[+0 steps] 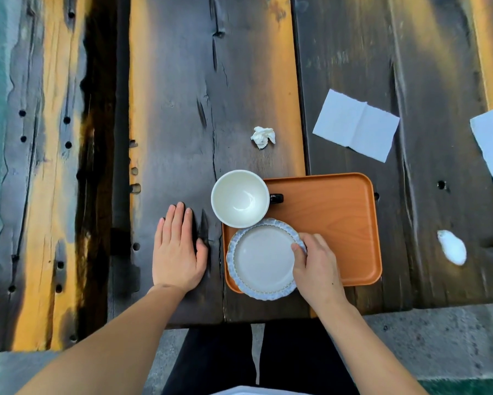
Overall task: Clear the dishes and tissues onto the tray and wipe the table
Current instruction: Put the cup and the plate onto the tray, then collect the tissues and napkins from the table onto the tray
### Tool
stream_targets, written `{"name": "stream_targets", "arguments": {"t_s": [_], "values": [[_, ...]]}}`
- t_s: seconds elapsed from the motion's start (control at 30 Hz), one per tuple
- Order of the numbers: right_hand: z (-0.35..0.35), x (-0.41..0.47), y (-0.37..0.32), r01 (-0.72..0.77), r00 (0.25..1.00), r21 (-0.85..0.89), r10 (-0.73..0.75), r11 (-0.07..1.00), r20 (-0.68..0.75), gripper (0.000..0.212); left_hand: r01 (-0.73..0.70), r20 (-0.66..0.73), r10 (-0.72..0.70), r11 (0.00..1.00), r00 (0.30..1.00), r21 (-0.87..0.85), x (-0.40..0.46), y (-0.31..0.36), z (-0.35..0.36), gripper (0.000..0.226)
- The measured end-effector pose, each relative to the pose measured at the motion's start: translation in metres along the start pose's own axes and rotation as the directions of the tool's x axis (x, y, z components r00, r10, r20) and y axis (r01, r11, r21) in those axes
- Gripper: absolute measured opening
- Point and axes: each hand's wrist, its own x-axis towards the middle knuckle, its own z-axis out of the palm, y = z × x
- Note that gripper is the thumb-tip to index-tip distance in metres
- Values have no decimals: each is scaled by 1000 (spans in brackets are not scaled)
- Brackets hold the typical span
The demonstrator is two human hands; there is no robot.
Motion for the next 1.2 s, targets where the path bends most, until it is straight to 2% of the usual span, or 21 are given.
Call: {"name": "stream_targets", "arguments": {"t_s": [0.3,0.43,0.6,0.87,0.97,1.13,1.2], "values": [[-3,-6,6,67,997,-62,-68,996,-24,43,4,16,-4,1000,1000,-1,0,2,-3,67],[-17,6,1,115,990,-71,-120,991,-73,36,3,33,-3,1000,999,5,-1,1,-2,67],[-39,79,-36,204,945,-89,-220,975,-244,26,1,29,-2,1000,1000,19,0,-1,1,67],[-36,184,-91,277,887,-284,-358,918,-293,40,2,11,-2,1000,1000,17,3,-1,3,68],[-31,193,-97,301,883,-318,-389,899,-263,43,6,17,-6,1000,1000,14,3,-1,4,67],[-22,200,-99,342,887,-358,-424,869,-182,29,10,20,-11,1000,1000,15,1,-3,4,68],[-19,201,-96,349,895,-320,-414,881,-164,28,9,10,-9,1000,1000,15,1,-4,5,68]]}}
